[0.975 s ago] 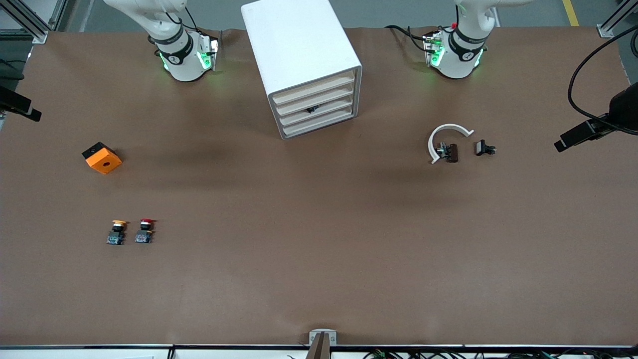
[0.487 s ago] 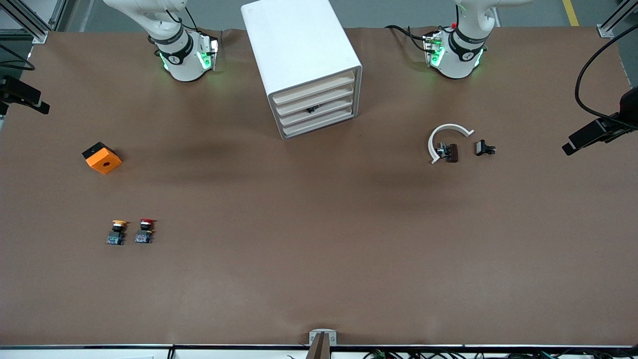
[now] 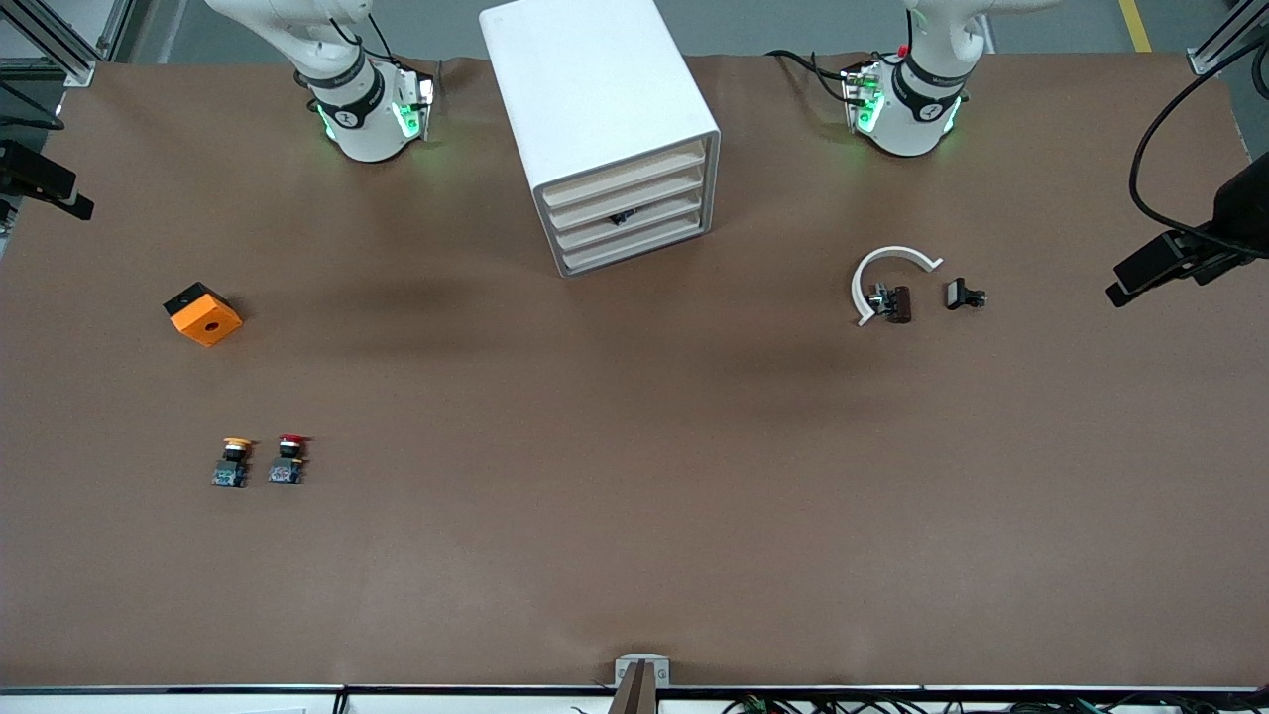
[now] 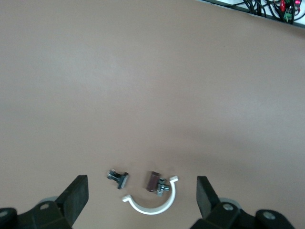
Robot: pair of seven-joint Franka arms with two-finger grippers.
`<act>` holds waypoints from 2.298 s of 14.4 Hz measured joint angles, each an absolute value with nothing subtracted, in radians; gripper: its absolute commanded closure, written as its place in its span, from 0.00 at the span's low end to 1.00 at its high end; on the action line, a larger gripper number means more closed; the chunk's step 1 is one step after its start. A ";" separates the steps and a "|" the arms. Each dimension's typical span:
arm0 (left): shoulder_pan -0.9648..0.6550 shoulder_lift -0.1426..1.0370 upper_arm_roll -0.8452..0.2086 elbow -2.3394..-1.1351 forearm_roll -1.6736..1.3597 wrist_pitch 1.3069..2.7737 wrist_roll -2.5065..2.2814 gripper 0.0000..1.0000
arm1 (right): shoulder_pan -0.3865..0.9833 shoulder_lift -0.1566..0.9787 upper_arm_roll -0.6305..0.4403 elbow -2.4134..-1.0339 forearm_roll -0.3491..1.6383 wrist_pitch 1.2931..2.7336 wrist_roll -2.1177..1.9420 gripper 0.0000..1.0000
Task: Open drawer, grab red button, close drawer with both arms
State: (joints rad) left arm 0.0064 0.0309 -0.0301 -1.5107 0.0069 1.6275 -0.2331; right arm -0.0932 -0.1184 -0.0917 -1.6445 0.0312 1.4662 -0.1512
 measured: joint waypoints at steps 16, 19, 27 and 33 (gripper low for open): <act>-0.003 0.108 -0.034 -1.453 0.008 1.703 -0.177 0.00 | -0.094 -0.122 -0.095 -1.645 0.022 1.480 -0.172 0.00; -0.002 0.143 -0.034 -1.433 0.004 1.730 -0.177 0.00 | -0.094 -0.122 -0.095 -1.645 0.011 1.487 -0.175 0.00; 0.002 0.033 -0.034 -1.539 -0.011 1.767 -0.175 0.00 | -0.094 -0.122 -0.094 -1.645 0.001 1.490 -0.178 0.00; 0.006 -0.003 -0.030 -1.557 -0.011 1.687 -0.160 0.00 | -0.094 -0.123 -0.094 -1.645 0.000 1.492 -0.178 0.00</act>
State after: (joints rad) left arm 0.0059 -0.0031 -0.0296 -1.5566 -0.0112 1.6873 -0.1599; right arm -0.0937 -0.1229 -0.0936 -1.6446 0.0002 1.4923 -0.1783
